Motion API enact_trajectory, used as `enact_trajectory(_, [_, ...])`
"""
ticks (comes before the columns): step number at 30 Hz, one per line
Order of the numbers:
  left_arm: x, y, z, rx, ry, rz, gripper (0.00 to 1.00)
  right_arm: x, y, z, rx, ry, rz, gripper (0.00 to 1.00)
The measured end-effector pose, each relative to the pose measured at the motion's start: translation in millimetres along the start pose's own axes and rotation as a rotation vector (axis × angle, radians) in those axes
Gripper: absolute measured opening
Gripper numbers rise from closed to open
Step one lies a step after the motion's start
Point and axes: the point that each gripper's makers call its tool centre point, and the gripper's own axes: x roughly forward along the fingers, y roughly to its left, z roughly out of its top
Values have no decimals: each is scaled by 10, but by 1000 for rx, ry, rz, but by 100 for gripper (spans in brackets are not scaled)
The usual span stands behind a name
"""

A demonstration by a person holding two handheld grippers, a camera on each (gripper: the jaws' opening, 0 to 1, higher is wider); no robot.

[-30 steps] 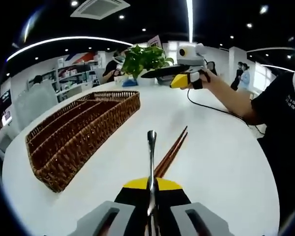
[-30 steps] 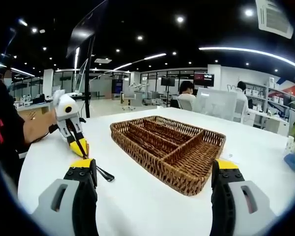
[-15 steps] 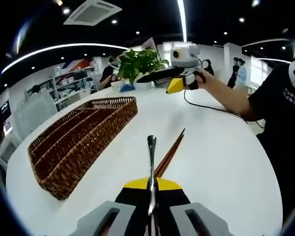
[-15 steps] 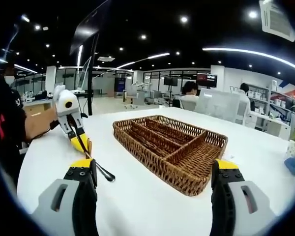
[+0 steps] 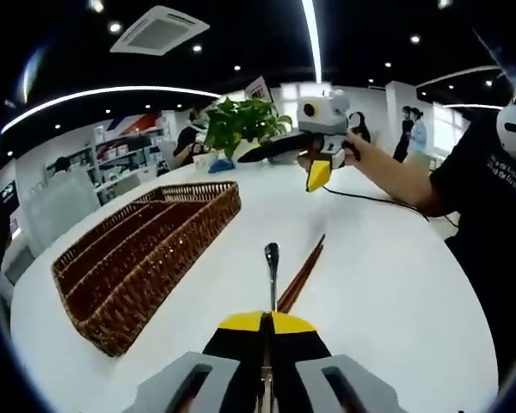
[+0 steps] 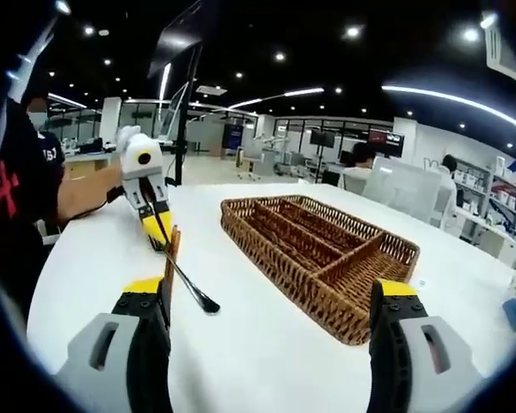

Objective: Arrange the knives, forks, and spoons in their matching storage slots by inserting each utensil handle-first until every utensil is classified and aligned in the correct compartment

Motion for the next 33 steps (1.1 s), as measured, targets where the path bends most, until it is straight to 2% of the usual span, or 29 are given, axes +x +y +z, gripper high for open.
enact_trajectory(1, [-13,69,2,19,-11,29,9,3,6,-3,-1,1,2,99])
enact_trajectory(4, [-78,263,38,33,-58,112,50,22,47,-17,-11,7,16,99])
enact_trajectory(5, [-109,332,33,20,-64,144,68,27,62,-22,-15,9,22,99])
enact_trajectory(6, [-149,372,16,4,-68,151,81,30,71,-21,-17,8,26,99])
enact_trajectory(7, [-173,382,-2,-8,-71,145,92,33,78,-21,-16,9,29,99])
enact_trajectory(8, [-226,435,-28,-40,-72,167,99,34,82,-21,-16,8,32,99])
enact_trajectory(11, [-449,600,-83,-93,-74,226,100,26,47,-22,4,4,30,99])
enact_trajectory(13, [-608,707,-35,-88,-117,270,100,9,11,-15,17,-2,23,99])
enact_trajectory(14, [-660,715,-31,-99,-125,268,100,3,-1,-12,22,-4,21,99])
enact_trajectory(15, [-731,757,-2,-115,-158,285,100,-1,-13,-11,26,-4,18,99])
enact_trajectory(17, [-815,785,-19,-120,-172,298,100,-7,-14,-6,30,-4,18,99])
enact_trajectory(19, [-866,774,-5,-113,-189,302,100,-7,-8,12,31,-9,21,99])
enact_trajectory(25, [-858,755,67,-85,-185,301,100,22,47,136,-9,-7,21,99])
enact_trajectory(29, [-860,766,157,-117,-207,279,100,5,19,242,-20,-9,18,99])
enact_trajectory(30, [-862,781,192,-124,-201,264,100,2,1,261,-20,-10,15,99])
enact_trajectory(33, [-943,856,274,-138,-178,276,100,-5,-31,340,-19,-18,9,99])
